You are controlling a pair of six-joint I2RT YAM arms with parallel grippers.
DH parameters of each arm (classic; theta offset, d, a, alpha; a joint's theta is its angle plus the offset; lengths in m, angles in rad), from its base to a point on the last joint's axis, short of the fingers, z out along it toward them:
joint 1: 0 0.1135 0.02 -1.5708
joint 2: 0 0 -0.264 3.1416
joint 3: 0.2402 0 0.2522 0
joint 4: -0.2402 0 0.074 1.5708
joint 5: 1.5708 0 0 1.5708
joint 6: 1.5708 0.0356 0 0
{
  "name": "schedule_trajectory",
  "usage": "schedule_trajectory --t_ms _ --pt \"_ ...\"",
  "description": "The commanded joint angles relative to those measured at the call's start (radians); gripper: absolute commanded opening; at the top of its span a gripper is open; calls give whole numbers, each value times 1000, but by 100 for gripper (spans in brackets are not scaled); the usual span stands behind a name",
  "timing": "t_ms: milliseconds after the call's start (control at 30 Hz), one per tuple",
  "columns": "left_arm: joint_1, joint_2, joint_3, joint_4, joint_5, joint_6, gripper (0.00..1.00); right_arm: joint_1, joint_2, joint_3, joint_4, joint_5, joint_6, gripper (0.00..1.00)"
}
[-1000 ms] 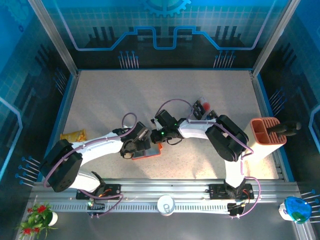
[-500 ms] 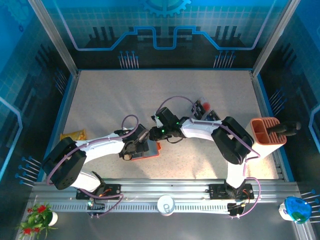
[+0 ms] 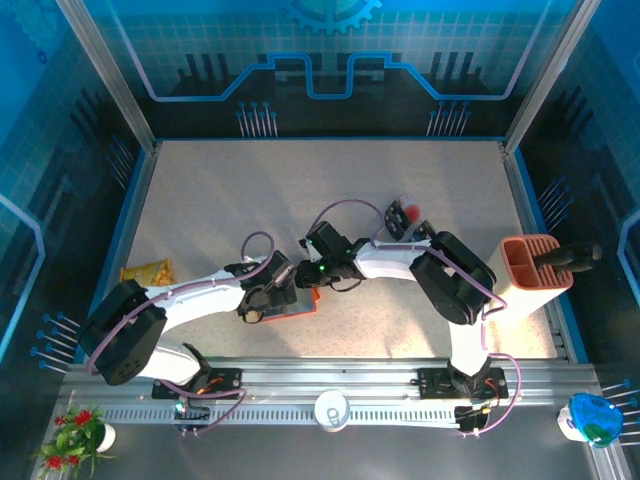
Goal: Put the credit cards into the card holder
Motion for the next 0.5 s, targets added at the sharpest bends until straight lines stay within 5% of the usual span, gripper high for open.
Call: schedule_trajectory --t_ms 0,467 --pt "-3 -9 -31 -41 -15 -1 98 16 38 14 3 -36 24 26" --pt "-3 -63 -19 -56 -25 14 98 16 31 10 118 -180 112 15"
